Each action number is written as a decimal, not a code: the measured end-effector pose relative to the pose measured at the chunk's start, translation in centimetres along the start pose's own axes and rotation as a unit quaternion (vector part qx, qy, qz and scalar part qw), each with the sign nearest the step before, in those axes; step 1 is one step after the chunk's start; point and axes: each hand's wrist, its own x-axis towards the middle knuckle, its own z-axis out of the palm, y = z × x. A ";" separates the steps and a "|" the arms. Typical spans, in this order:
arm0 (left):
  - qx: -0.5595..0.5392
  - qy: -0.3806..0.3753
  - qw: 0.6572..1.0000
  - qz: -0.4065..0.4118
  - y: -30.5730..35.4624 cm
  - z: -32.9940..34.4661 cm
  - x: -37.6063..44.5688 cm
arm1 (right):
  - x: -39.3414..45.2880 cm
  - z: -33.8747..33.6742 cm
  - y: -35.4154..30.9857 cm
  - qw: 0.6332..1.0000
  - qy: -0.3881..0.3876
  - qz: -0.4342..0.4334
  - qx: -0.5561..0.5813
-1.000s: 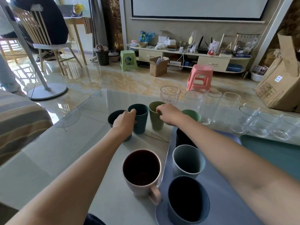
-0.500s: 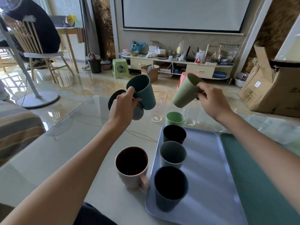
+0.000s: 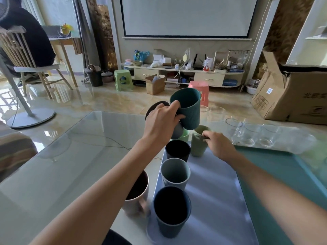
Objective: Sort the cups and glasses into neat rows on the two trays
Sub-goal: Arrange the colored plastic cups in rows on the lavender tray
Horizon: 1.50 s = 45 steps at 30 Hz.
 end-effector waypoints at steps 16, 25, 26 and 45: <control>0.011 -0.022 0.999 0.049 0.2 0.3 0.0 | -2.3 -3.7 -1.9 0.982 0.143 -0.033 0.119; -0.053 -0.118 0.985 0.112 2.2 -0.3 -0.2 | -5.4 -5.1 -3.4 0.914 0.111 0.039 0.388; -0.064 -0.111 0.987 0.093 2.1 -0.7 0.0 | -5.8 -4.7 -2.8 0.916 0.111 0.053 0.381; -0.041 -0.069 0.993 0.091 1.7 -0.4 -0.1 | -8.1 5.2 -1.2 0.891 0.021 0.183 0.415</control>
